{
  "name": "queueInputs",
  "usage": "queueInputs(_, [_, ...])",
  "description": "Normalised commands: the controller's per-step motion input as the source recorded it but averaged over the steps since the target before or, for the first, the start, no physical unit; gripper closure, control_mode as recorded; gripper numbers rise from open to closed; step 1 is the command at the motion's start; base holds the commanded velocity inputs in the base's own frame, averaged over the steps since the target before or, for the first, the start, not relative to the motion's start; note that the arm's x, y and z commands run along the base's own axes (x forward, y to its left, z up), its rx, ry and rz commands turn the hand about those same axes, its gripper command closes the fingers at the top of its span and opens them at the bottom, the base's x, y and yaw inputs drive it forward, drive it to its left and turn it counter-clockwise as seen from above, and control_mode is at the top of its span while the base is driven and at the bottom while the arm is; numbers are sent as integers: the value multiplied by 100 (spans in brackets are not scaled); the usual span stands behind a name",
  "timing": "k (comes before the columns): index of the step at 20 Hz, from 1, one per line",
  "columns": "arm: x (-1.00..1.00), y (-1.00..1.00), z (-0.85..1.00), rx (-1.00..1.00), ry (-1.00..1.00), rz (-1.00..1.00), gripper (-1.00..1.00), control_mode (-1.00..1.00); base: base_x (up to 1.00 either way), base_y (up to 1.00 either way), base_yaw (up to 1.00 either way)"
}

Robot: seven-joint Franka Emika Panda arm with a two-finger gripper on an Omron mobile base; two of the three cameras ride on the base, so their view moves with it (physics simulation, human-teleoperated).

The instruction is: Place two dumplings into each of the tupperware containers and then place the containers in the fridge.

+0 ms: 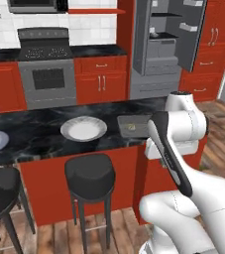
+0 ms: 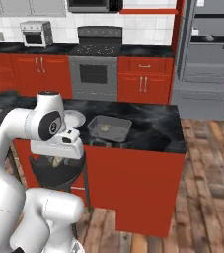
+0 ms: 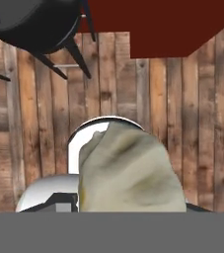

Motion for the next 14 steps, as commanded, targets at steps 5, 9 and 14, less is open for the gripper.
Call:
queueInputs(5, [0,0,0,0,0,0,100,100,55,-62,-1])
queueInputs(9, [0,0,0,0,0,0,100,100,77,4,-2])
queueInputs(14, [0,0,0,0,0,0,100,100,63,-13,0])
